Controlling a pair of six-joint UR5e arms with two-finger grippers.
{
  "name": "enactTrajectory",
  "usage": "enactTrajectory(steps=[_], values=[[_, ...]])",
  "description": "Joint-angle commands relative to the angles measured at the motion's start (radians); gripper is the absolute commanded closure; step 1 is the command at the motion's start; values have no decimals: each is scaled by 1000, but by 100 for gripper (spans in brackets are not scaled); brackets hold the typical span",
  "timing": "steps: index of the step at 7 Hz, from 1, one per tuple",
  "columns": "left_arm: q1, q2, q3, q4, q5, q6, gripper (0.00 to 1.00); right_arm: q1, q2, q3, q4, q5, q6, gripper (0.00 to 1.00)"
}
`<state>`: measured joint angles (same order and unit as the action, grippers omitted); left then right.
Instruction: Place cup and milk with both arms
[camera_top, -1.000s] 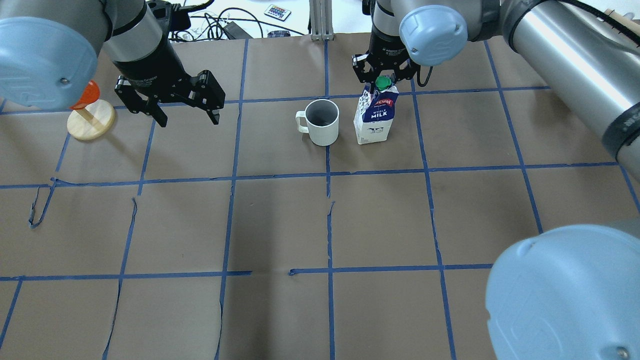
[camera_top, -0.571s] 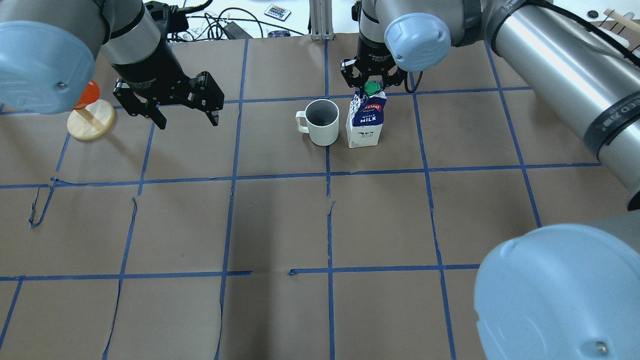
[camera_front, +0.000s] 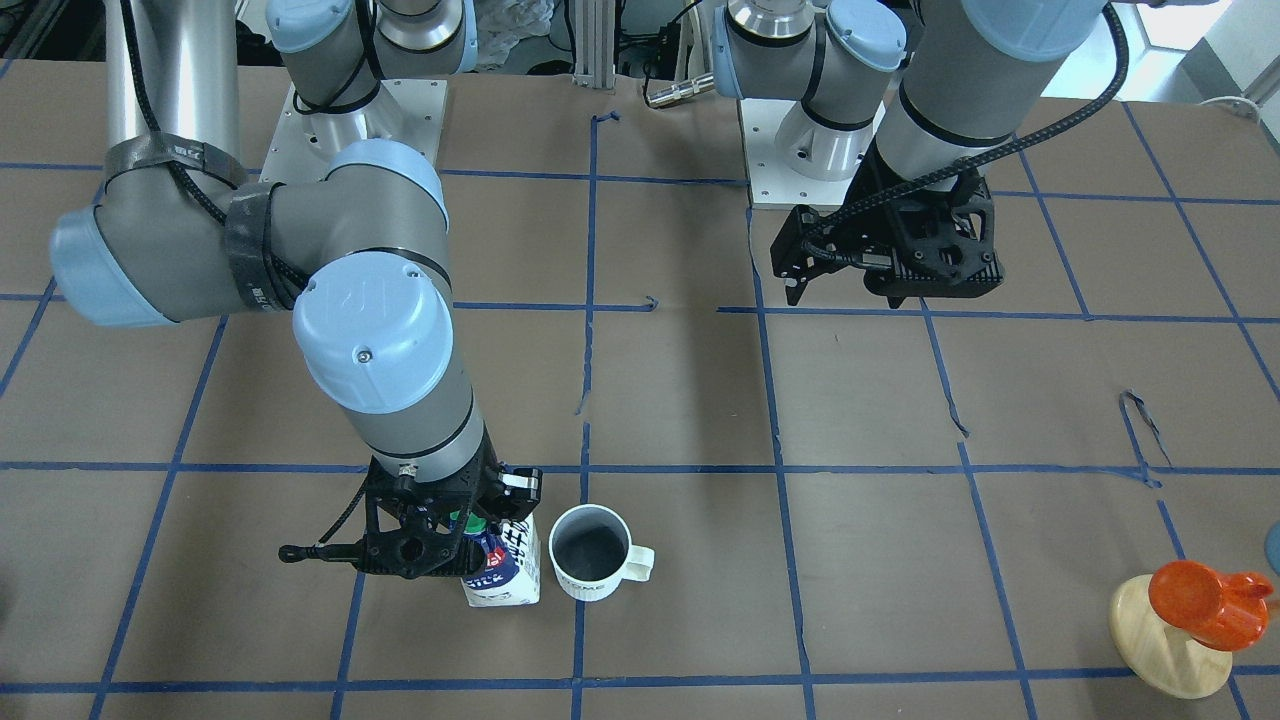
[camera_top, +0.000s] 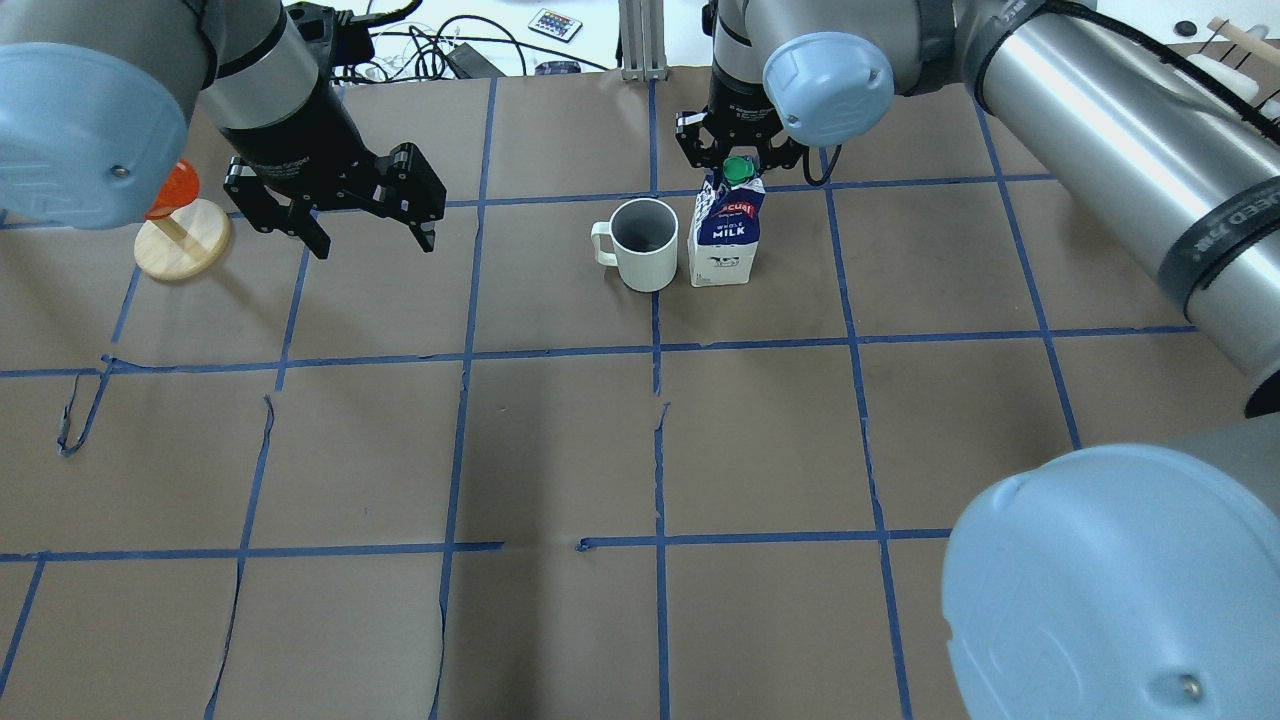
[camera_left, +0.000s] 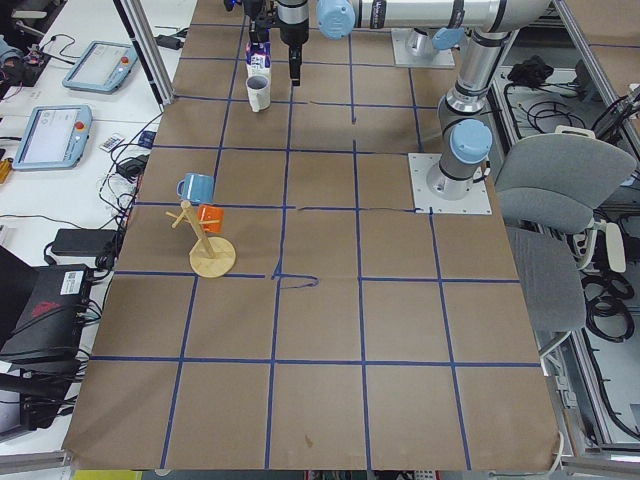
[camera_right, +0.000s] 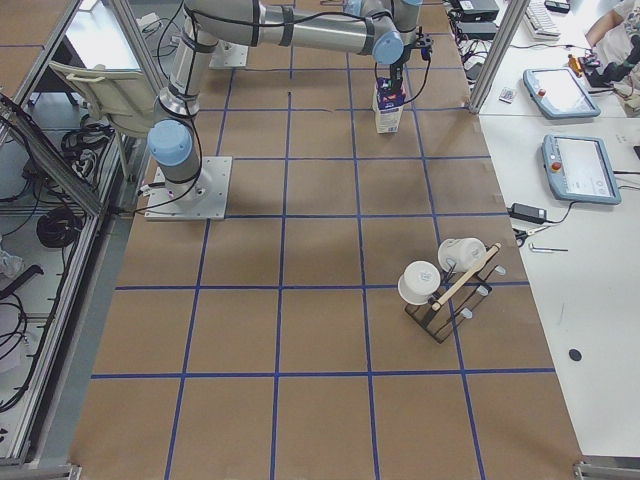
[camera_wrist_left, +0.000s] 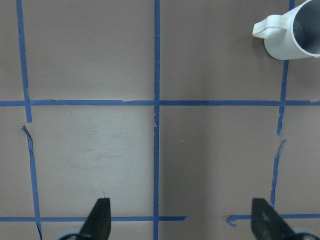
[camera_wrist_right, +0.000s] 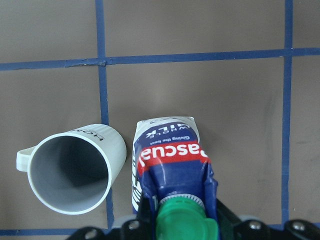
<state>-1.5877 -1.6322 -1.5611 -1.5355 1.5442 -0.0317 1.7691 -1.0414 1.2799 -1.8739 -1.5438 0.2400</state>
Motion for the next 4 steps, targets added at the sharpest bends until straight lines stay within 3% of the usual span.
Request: enactTrajectory(steps=[1, 4], values=[[0, 0, 1, 0, 5, 13, 0, 10, 1, -1, -1, 1, 27, 56], [0, 0, 1, 0, 7, 10, 0, 15, 1, 1, -21, 8, 61, 53]])
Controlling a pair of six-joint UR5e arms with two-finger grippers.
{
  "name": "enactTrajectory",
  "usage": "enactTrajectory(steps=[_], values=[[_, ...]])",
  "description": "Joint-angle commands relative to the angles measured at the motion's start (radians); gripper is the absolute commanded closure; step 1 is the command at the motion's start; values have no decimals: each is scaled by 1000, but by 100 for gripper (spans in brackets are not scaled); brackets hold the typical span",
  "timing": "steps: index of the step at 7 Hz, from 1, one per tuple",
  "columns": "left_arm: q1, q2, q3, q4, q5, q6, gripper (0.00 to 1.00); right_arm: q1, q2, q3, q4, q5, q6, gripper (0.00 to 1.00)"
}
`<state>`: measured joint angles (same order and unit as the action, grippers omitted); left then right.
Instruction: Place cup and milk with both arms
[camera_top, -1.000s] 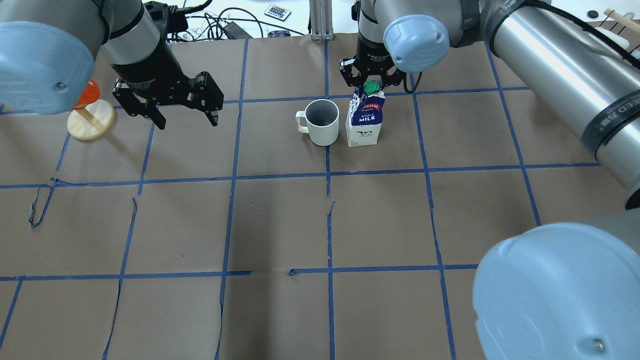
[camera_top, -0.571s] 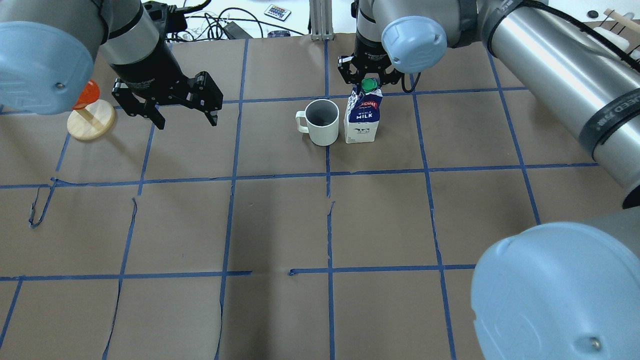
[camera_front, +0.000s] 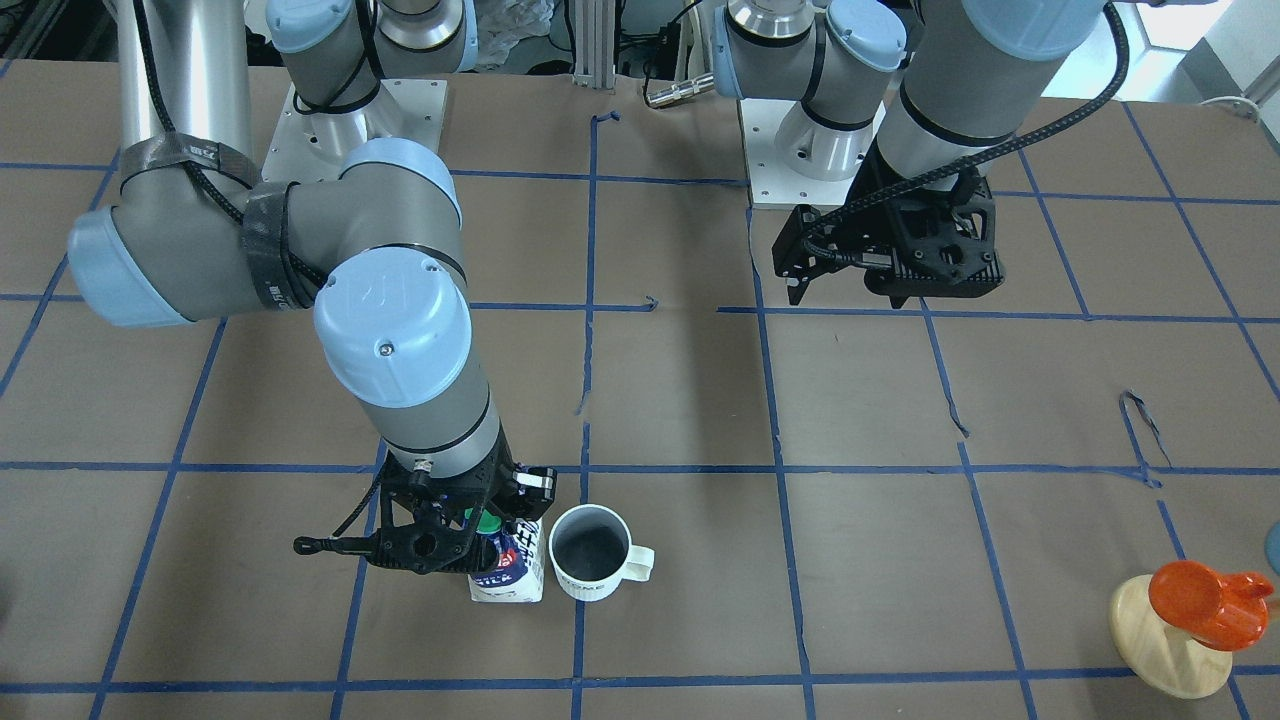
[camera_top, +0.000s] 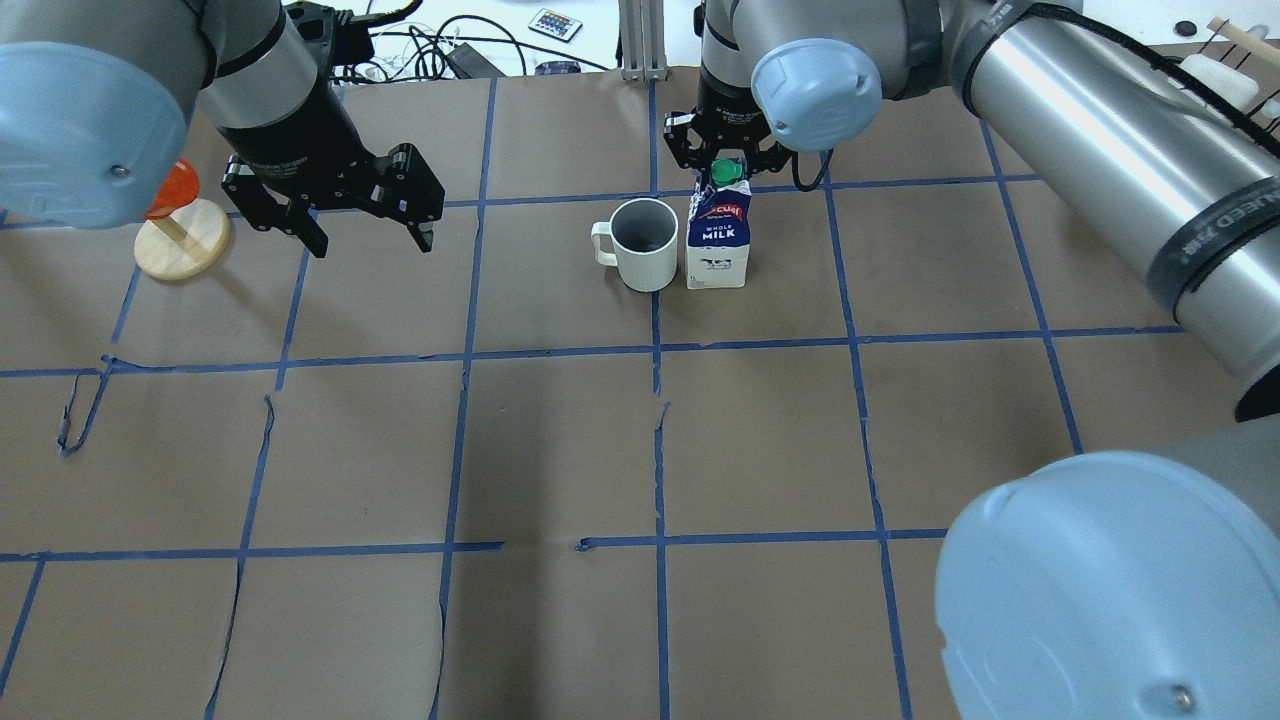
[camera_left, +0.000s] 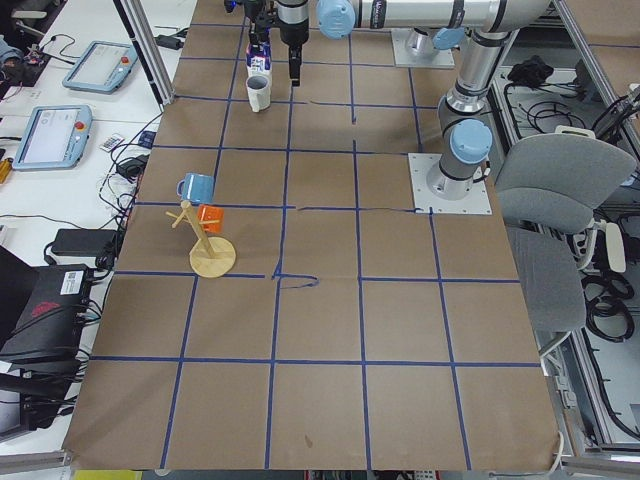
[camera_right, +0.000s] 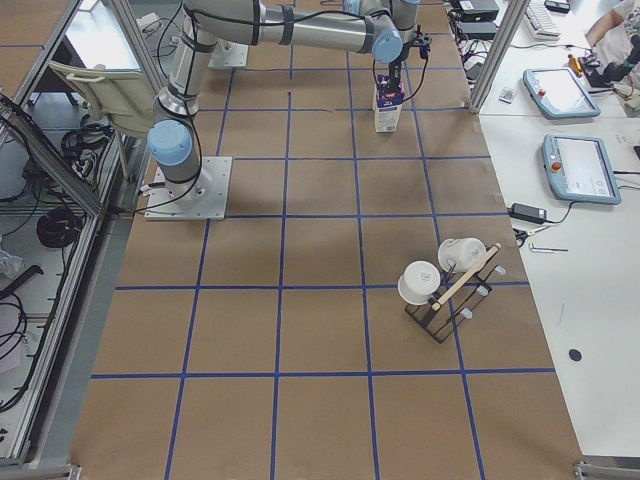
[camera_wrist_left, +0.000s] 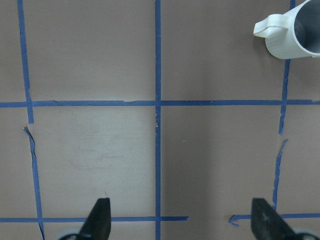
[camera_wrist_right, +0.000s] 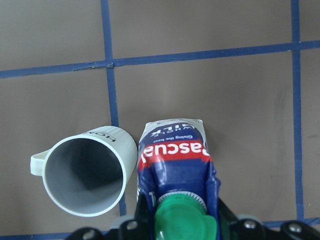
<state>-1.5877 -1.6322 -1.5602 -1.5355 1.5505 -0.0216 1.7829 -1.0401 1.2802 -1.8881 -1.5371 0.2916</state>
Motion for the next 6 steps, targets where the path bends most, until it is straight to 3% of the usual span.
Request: enactTrajectory(steps=[1, 2, 3, 5, 6], values=[[0, 0, 0, 0, 0, 0, 0, 1, 0, 1, -6, 3, 9, 36], [0, 0, 0, 0, 0, 0, 0, 1, -1, 1, -6, 3, 2, 13], [0, 0, -1, 0, 0, 0, 0, 0, -9, 1, -3, -4, -8, 0], [0, 0, 0, 0, 0, 0, 0, -3, -75, 13, 21, -8, -14, 0], [0, 0, 0, 0, 0, 0, 0, -23, -116, 14, 93, -9, -15, 0]])
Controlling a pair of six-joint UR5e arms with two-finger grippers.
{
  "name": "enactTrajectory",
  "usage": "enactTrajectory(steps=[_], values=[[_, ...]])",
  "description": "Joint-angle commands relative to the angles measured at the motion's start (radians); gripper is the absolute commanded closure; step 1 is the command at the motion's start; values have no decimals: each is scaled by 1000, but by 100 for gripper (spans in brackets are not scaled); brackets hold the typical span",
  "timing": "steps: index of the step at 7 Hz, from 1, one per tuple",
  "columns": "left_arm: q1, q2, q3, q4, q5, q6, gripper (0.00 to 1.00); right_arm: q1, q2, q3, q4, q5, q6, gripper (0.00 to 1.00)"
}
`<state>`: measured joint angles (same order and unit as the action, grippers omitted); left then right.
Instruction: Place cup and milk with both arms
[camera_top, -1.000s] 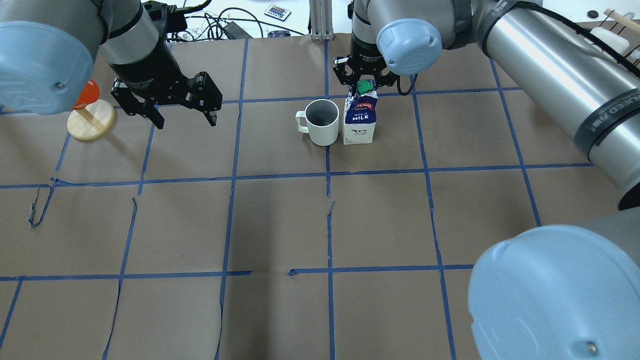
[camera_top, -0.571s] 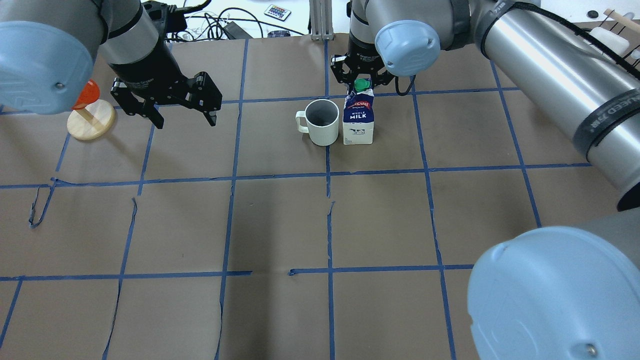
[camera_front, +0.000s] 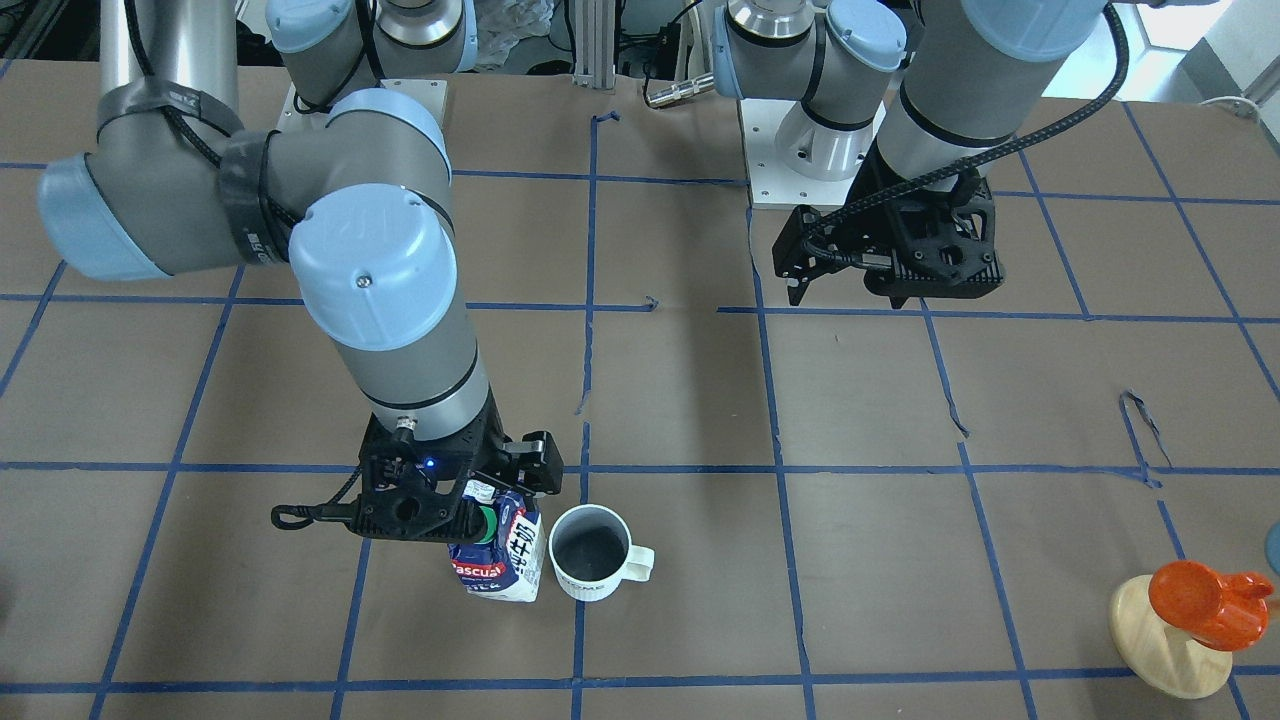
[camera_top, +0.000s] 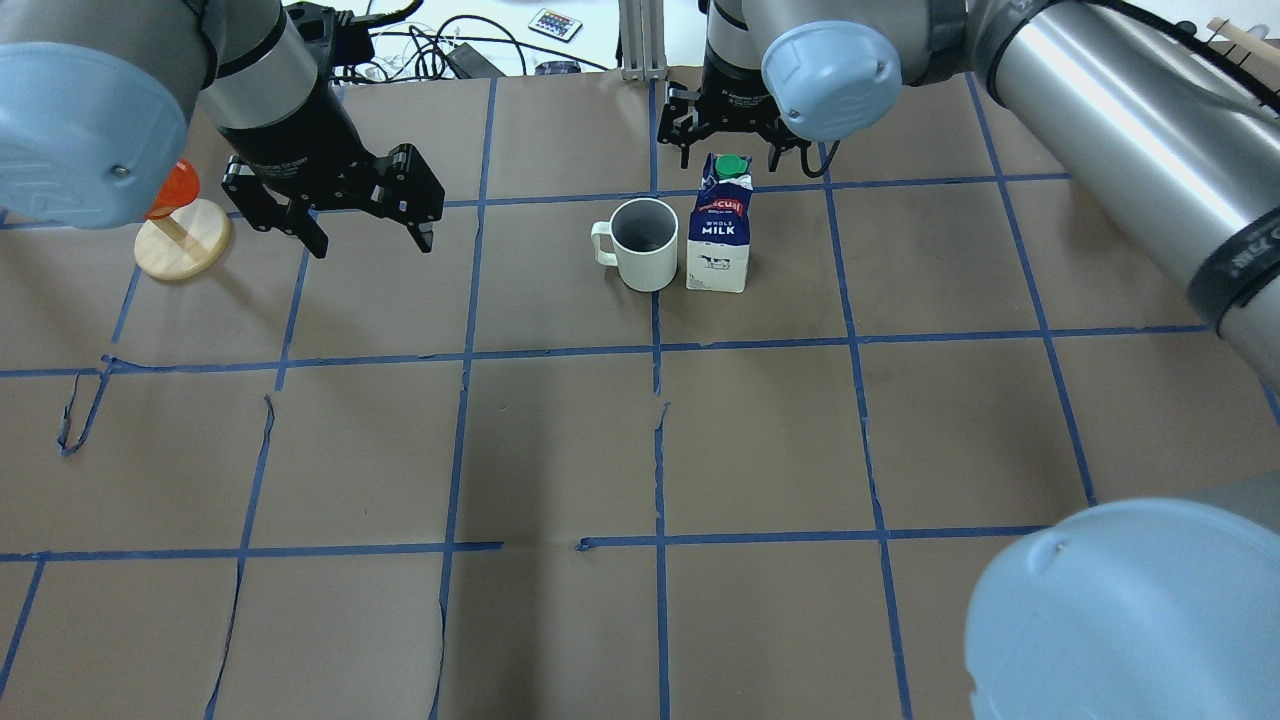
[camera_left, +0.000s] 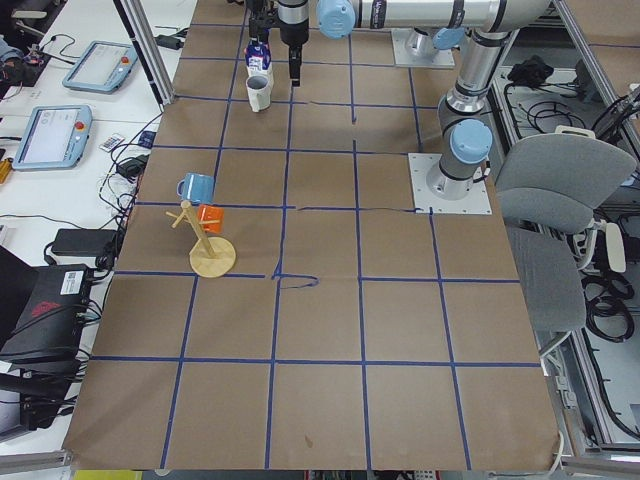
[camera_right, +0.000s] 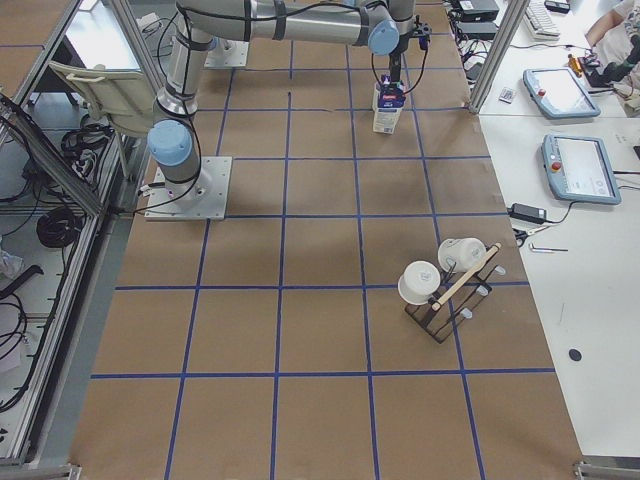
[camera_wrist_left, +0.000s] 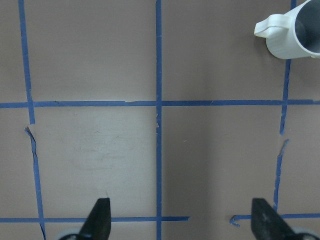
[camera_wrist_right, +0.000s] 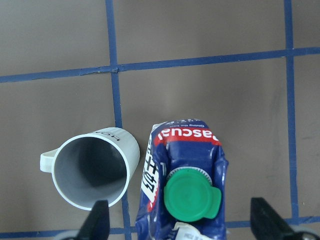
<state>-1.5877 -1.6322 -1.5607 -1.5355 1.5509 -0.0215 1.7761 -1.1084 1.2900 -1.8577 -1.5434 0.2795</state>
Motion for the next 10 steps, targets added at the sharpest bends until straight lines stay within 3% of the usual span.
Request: enactTrajectory(steps=[1, 4, 6, 9, 10], values=[[0, 0, 1, 0, 0, 0, 0, -36, -98, 9, 122, -4, -14, 0], [2, 2, 1, 0, -2, 2, 0, -170, -253, 80, 305, -4, -135, 0], [2, 8, -1, 0, 0, 0, 0, -188, -289, 126, 371, -146, -129, 0], [2, 8, -1, -2, 0, 0, 0, -173, -356, 133, 374, -141, -128, 0], [2, 8, 1, -2, 0, 0, 0, -175, -372, 133, 376, -59, -138, 0]])
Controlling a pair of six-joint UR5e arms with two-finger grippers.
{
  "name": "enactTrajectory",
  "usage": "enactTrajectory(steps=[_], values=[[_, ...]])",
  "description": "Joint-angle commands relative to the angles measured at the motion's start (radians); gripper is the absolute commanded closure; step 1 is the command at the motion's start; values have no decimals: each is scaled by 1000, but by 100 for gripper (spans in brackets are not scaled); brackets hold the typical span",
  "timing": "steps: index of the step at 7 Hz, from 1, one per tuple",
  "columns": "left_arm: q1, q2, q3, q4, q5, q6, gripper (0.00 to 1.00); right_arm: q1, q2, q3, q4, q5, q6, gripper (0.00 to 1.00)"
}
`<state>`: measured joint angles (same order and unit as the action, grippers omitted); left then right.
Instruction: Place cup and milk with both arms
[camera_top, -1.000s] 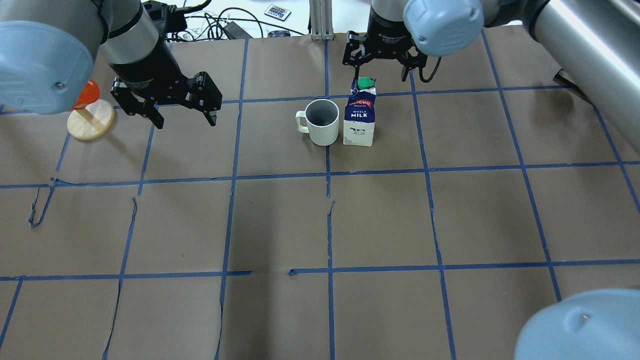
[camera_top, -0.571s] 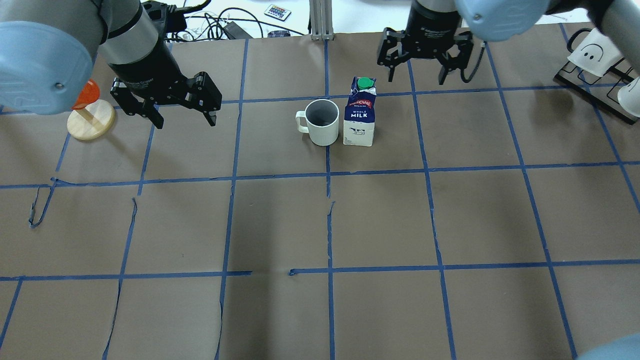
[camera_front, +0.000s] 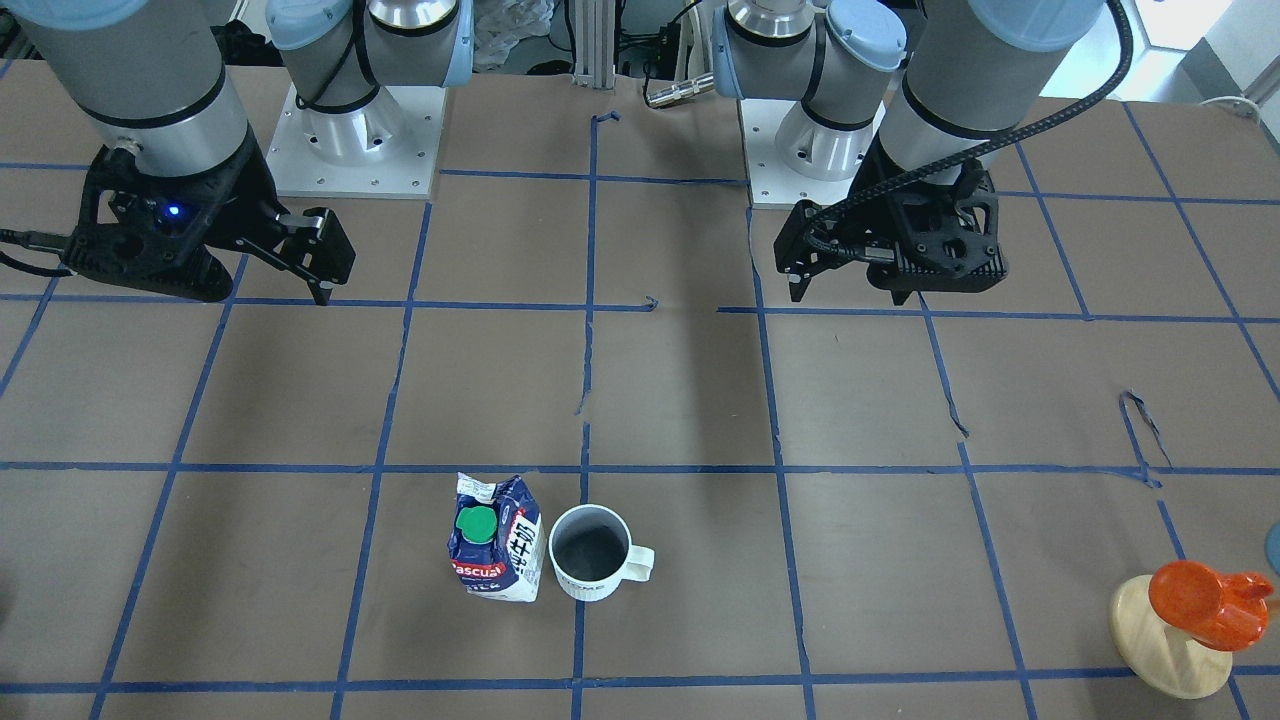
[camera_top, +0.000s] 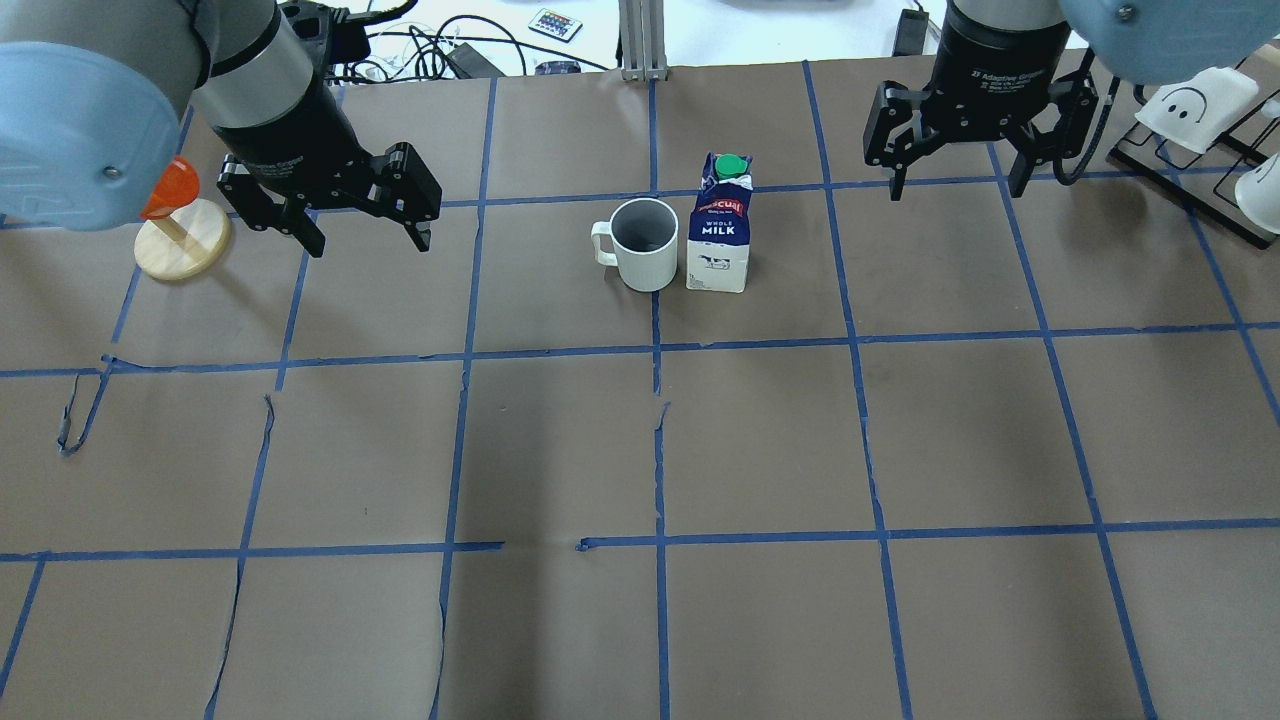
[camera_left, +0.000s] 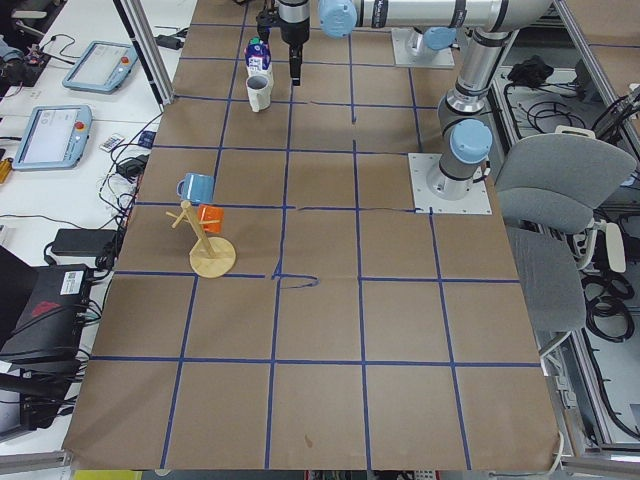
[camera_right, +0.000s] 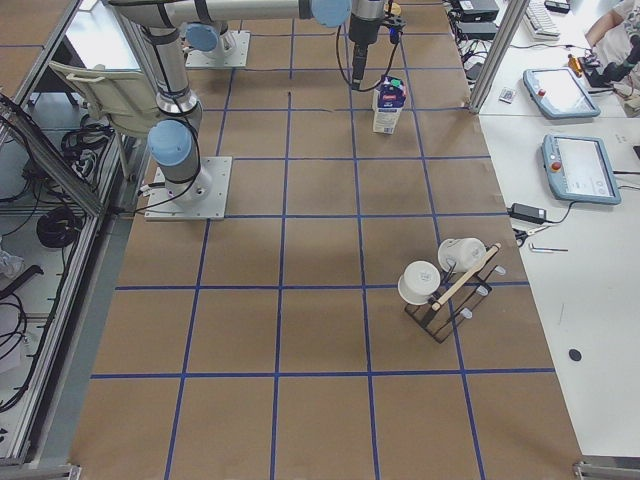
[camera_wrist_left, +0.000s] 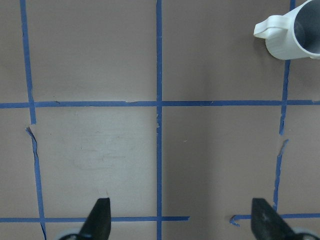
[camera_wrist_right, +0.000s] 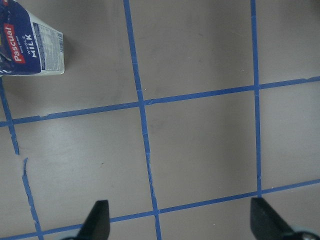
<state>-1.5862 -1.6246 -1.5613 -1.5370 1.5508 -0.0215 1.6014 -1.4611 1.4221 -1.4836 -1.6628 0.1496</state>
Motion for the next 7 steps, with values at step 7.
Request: enactTrajectory(steps=[7], values=[[2, 3, 1, 0, 2, 0, 0, -5, -24, 11, -3, 91, -131, 0]])
